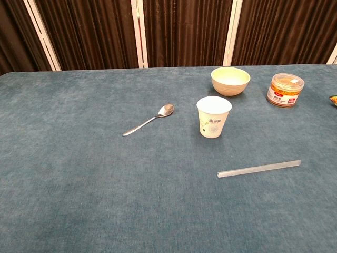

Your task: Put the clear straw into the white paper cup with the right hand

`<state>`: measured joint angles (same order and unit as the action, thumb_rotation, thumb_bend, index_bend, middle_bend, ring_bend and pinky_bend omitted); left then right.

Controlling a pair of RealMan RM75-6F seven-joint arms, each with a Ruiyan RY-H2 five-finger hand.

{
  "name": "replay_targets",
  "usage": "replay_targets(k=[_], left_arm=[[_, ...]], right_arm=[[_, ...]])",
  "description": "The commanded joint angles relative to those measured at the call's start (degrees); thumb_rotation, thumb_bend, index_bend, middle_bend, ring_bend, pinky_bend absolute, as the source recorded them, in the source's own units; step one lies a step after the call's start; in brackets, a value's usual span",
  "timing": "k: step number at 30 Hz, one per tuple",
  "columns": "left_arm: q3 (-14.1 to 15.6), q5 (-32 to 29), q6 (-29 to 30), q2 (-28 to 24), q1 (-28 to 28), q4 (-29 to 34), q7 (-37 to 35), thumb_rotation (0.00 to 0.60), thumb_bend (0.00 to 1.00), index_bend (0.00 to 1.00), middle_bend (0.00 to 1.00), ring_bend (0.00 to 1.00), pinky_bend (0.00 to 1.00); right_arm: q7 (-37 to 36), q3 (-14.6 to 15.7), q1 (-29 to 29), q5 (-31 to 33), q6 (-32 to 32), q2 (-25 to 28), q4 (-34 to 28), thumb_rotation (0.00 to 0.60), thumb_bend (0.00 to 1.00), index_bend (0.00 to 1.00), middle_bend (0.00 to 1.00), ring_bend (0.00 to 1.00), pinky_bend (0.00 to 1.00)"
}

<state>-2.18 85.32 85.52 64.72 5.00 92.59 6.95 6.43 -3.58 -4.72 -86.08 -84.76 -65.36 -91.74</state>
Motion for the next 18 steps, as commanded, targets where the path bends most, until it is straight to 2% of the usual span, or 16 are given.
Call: replay_targets(k=[1,18], left_arm=[[-0.03,-0.05,-0.03,0.02,0.01,-0.04,0.03,0.600,0.17,0.00,0.00,0.00,0.00],[0.09,-0.11,-0.12,-0.20,-0.14,0.25,-0.07,0.600,0.17,0.00,0.00,0.00,0.00]], right_arm=[[0.01,0.04,-0.05,0.00,0.14,0.03,-0.08,0.600,0.15,0.00,0.00,0.00,0.00],[0.51,0.02,-0.27,0.60,0.92,0.20,-0.46,0.600,0.16,0.00,0.00,0.00,0.00]])
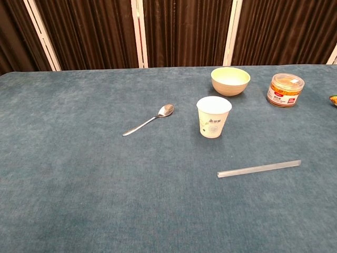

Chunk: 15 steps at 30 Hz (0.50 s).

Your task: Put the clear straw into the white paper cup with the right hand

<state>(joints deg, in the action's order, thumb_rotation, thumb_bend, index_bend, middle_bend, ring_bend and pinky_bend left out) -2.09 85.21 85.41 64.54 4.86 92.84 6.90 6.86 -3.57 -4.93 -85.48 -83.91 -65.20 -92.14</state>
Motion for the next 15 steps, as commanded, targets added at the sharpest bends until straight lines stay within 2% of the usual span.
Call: replay_targets(k=[1,7,9,14,15], left_arm=[[0.00,0.02,-0.02,-0.01,0.00,0.02,-0.01,0.600,0.17,0.00,0.00,0.00,0.00],[0.11,0.26,0.11,-0.10,-0.07,0.22,0.05,0.600,0.17,0.00,0.00,0.00,0.00],[0.16,0.26,0.16,-0.10,-0.14,0.20,0.12,0.600,0.17,0.00,0.00,0.00,0.00],[0.16,0.26,0.08,-0.14,-0.13,0.22,-0.01,0.600,0.16,0.00,0.00,0.00,0.00],[0.14,0.24,0.04,-0.13,-0.10,0.25,0.09,0.600,0.16,0.00,0.00,0.00,0.00]], right_arm=[[0.09,0.01,-0.05,0.01,0.09,0.05,-0.06,0.600,0.15,0.00,0.00,0.00,0.00],[-0.08,-0.05,0.00,0.31,0.13,0.08,-0.05,0.600,0.15,0.00,0.00,0.00,0.00],[-0.59,-0.22,-0.08,0.34,0.10,0.08,-0.37,0.600,0.15,0.03,0.00,0.00,0.00],[-1.84,-0.88,-1.56,-1.06,0.73,-0.42,-1.72,0.600,0.18,0.29,0.01,0.00,0.00],[-1.81,-0.94,-2.01,-0.99,1.42,-0.56,-2.32,0.600,0.18,0.32,0.02,0.00,0.00]])
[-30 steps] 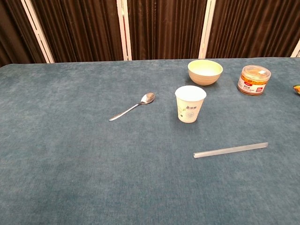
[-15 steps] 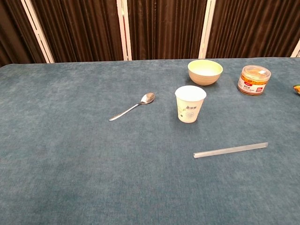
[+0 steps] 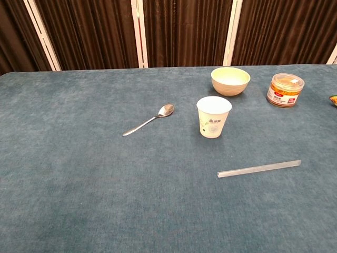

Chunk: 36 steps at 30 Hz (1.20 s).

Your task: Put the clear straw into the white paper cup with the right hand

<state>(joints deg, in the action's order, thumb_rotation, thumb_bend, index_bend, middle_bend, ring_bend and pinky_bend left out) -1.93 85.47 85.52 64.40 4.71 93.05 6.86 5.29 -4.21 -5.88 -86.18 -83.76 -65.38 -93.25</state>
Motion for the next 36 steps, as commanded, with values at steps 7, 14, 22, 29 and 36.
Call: replay_targets(k=[7,14,22,29,36], left_arm=[[-0.15,-0.24,-0.03,0.12,0.05,0.22,0.72,0.600,0.17,0.00,0.00,0.00,0.00],[-0.18,-0.28,-0.10,0.11,0.05,0.15,0.55,0.600,0.17,0.00,0.00,0.00,0.00],[-0.18,-0.30,-0.25,0.03,0.11,0.13,0.36,0.600,0.17,0.00,0.00,0.00,0.00],[-0.18,-0.33,-0.38,-0.01,0.16,0.12,0.31,0.600,0.17,0.00,0.00,0.00,0.00],[-0.22,-0.46,-0.64,-0.08,0.28,0.20,0.30,0.600,0.17,0.00,0.00,0.00,0.00]], right_arm=[[5.13,-0.51,-6.17,0.15,8.96,-3.92,-2.98,0.600,0.21,0.42,0.11,0.00,0.00],[11.21,-1.23,-11.06,2.91,15.59,-10.54,-1.43,0.600,0.23,0.43,0.11,0.00,0.00],[15.89,-2.13,-14.62,7.21,19.82,-17.69,2.32,0.600,0.26,0.44,0.11,0.00,0.00],[17.08,-3.79,-17.10,10.88,21.57,-22.84,5.96,0.600,0.27,0.46,0.11,0.00,0.00],[17.10,-4.24,-18.45,13.09,22.39,-26.37,10.04,0.600,0.28,0.49,0.12,0.00,0.00]])
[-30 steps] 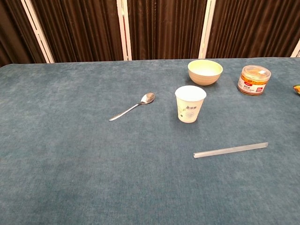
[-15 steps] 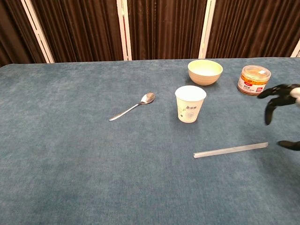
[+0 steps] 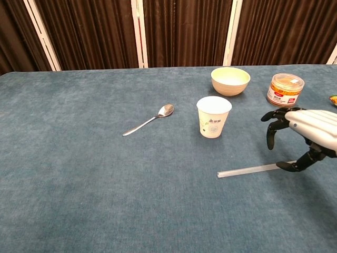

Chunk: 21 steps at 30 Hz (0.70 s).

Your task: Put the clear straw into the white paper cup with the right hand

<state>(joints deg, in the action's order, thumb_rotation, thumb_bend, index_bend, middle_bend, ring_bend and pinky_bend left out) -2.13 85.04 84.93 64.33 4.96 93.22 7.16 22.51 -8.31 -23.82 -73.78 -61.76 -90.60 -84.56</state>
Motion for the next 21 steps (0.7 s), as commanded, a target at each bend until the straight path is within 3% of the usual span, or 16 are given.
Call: replay_targets(k=[1,21], left_arm=[[-0.02,-0.05,-0.08,-0.03,0.04,0.04,0.01,0.600,0.17,0.00,0.00,0.00,0.00],[-0.10,-0.49,-0.71,-0.25,0.33,0.41,0.19,0.600,0.17,0.00,0.00,0.00,0.00]], right_arm=[[-0.22,-0.13,-0.64,0.77,0.44,-1.52,1.87,0.600,0.28,0.50,0.12,0.00,0.00],[-1.12,0.95,-2.22,3.13,1.54,-6.64,7.22,0.600,0.31,0.51,0.13,0.00,0.00]])
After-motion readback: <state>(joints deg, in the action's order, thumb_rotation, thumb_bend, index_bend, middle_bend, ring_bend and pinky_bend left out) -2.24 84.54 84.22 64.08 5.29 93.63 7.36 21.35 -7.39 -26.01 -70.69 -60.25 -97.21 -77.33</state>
